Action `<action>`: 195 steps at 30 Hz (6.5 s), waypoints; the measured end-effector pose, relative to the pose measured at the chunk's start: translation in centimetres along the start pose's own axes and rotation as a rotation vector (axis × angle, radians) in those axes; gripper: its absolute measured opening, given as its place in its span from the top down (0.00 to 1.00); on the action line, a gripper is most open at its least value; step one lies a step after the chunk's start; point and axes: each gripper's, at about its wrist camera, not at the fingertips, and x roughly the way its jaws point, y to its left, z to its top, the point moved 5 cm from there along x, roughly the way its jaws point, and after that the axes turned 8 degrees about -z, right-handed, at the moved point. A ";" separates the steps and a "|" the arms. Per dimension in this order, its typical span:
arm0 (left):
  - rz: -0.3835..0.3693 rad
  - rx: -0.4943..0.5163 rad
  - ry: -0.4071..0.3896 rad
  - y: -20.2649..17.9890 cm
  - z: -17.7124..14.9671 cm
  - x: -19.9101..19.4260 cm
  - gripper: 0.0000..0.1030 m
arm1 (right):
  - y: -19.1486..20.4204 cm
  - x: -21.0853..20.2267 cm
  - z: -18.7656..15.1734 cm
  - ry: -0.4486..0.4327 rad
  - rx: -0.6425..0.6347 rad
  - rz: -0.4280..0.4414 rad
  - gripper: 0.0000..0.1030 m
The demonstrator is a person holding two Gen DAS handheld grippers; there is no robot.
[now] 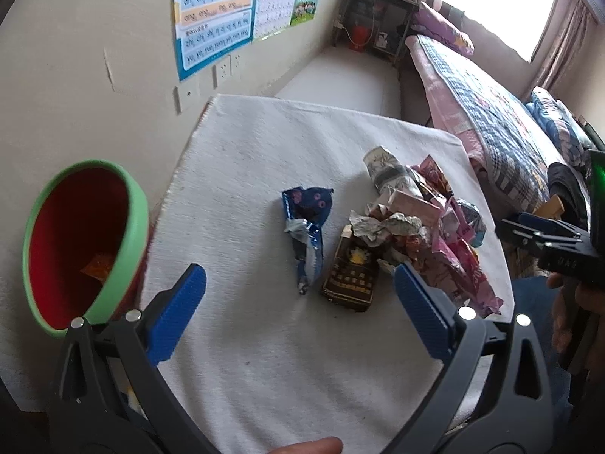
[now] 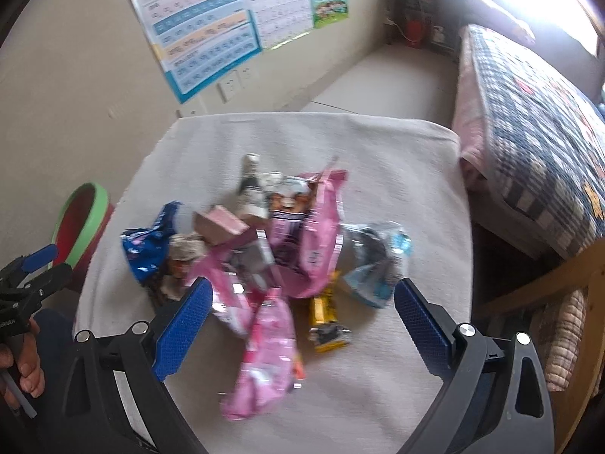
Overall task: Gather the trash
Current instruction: 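Move both tools back toward the remaining wrappers on the table, then grasp the blue wrapper with left tool while right tool grasps the white-blue bag, then carry the blue wrapper and white-blue bag over the red bucket with both tools, then open both tools to drop the wrappers into the bucket, then move both tools back over the remaining wrappers on the table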
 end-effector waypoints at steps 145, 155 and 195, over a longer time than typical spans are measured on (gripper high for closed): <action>0.194 -0.292 -0.167 21.6 -2.3 -12.5 0.95 | 35.0 -0.9 5.8 -0.071 -0.431 0.311 0.73; 0.176 -0.362 -0.160 25.5 -3.6 -12.2 0.95 | 40.0 2.2 5.0 -0.018 -0.480 0.333 0.73; 0.131 -0.387 -0.208 22.4 -3.1 -11.8 0.05 | 33.1 1.8 2.6 -0.012 -0.433 0.259 0.07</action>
